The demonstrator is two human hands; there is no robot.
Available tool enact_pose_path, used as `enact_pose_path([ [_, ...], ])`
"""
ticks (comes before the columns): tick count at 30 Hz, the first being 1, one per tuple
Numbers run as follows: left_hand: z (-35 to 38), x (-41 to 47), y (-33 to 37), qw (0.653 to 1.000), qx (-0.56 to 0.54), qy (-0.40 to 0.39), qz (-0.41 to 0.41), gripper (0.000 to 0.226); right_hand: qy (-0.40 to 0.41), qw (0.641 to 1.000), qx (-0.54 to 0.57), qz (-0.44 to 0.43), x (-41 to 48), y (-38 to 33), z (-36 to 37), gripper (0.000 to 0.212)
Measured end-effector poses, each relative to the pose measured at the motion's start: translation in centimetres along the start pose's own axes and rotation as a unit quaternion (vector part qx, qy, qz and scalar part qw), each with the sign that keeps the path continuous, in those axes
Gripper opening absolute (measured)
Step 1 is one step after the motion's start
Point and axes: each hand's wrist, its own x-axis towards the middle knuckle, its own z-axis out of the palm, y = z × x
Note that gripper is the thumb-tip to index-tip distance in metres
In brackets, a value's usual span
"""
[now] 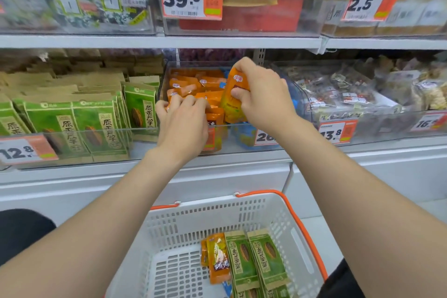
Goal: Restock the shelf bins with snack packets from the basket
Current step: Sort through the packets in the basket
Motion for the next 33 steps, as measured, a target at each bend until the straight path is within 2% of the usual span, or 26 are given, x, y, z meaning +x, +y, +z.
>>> enact_pose_path([
  [5,-1.2,1.8,-0.9,0.998,-0.019,-0.06,0.02,0.024,-0.115,0.993,-0.001,-0.006,0.8,-0.2,2.0,0.03],
  [7,-1.5,2.4,-1.4,0.996,-0.052,-0.075,0.021,0.019,-0.178,0.984,0.009,-0.014,1.1,-0.3,2.6,0.038],
  [11,-1.7,2.6,-2.5,0.988,-0.145,-0.051,0.026,0.005,-0.236,0.971,-0.019,-0.026,1.8,-0.5,3.4,0.049],
  [12,-1.7,2.4,-2.7,0.988,-0.142,-0.047,0.031,0.004,-0.236,0.971,-0.025,-0.026,1.9,-0.6,3.4,0.049],
  [16,-1.3,1.2,-2.7,0.993,-0.068,-0.041,0.086,0.022,-0.226,0.972,-0.053,-0.026,2.4,-1.0,2.6,0.047],
  [20,-1.1,0.3,-2.7,0.992,-0.09,-0.032,0.078,0.039,-0.172,0.984,-0.045,0.011,1.8,-1.7,2.4,0.048],
  [23,-0.9,-0.5,-2.2,0.985,-0.137,0.073,0.072,0.04,-0.078,0.996,-0.045,0.028,1.0,-2.3,2.2,0.03],
  [26,-0.6,-1.8,-1.4,0.962,-0.14,0.214,0.099,0.017,-0.059,0.997,-0.039,0.043,-0.3,-3.0,1.9,0.017],
  [28,0.3,-3.0,-1.4,0.957,-0.12,0.222,0.142,0.008,-0.099,0.993,-0.046,0.044,-1.7,-3.7,1.7,0.008],
  [30,1.8,-4.2,-1.7,0.961,-0.113,0.18,0.179,0.005,-0.184,0.981,-0.054,0.037,-3.3,-4.0,1.8,0.014],
  [33,4.6,-6.5,-2.0,0.969,-0.094,0.083,0.215,0.004,-0.358,0.926,-0.117,0.024,-5.9,-3.5,2.8,0.018],
])
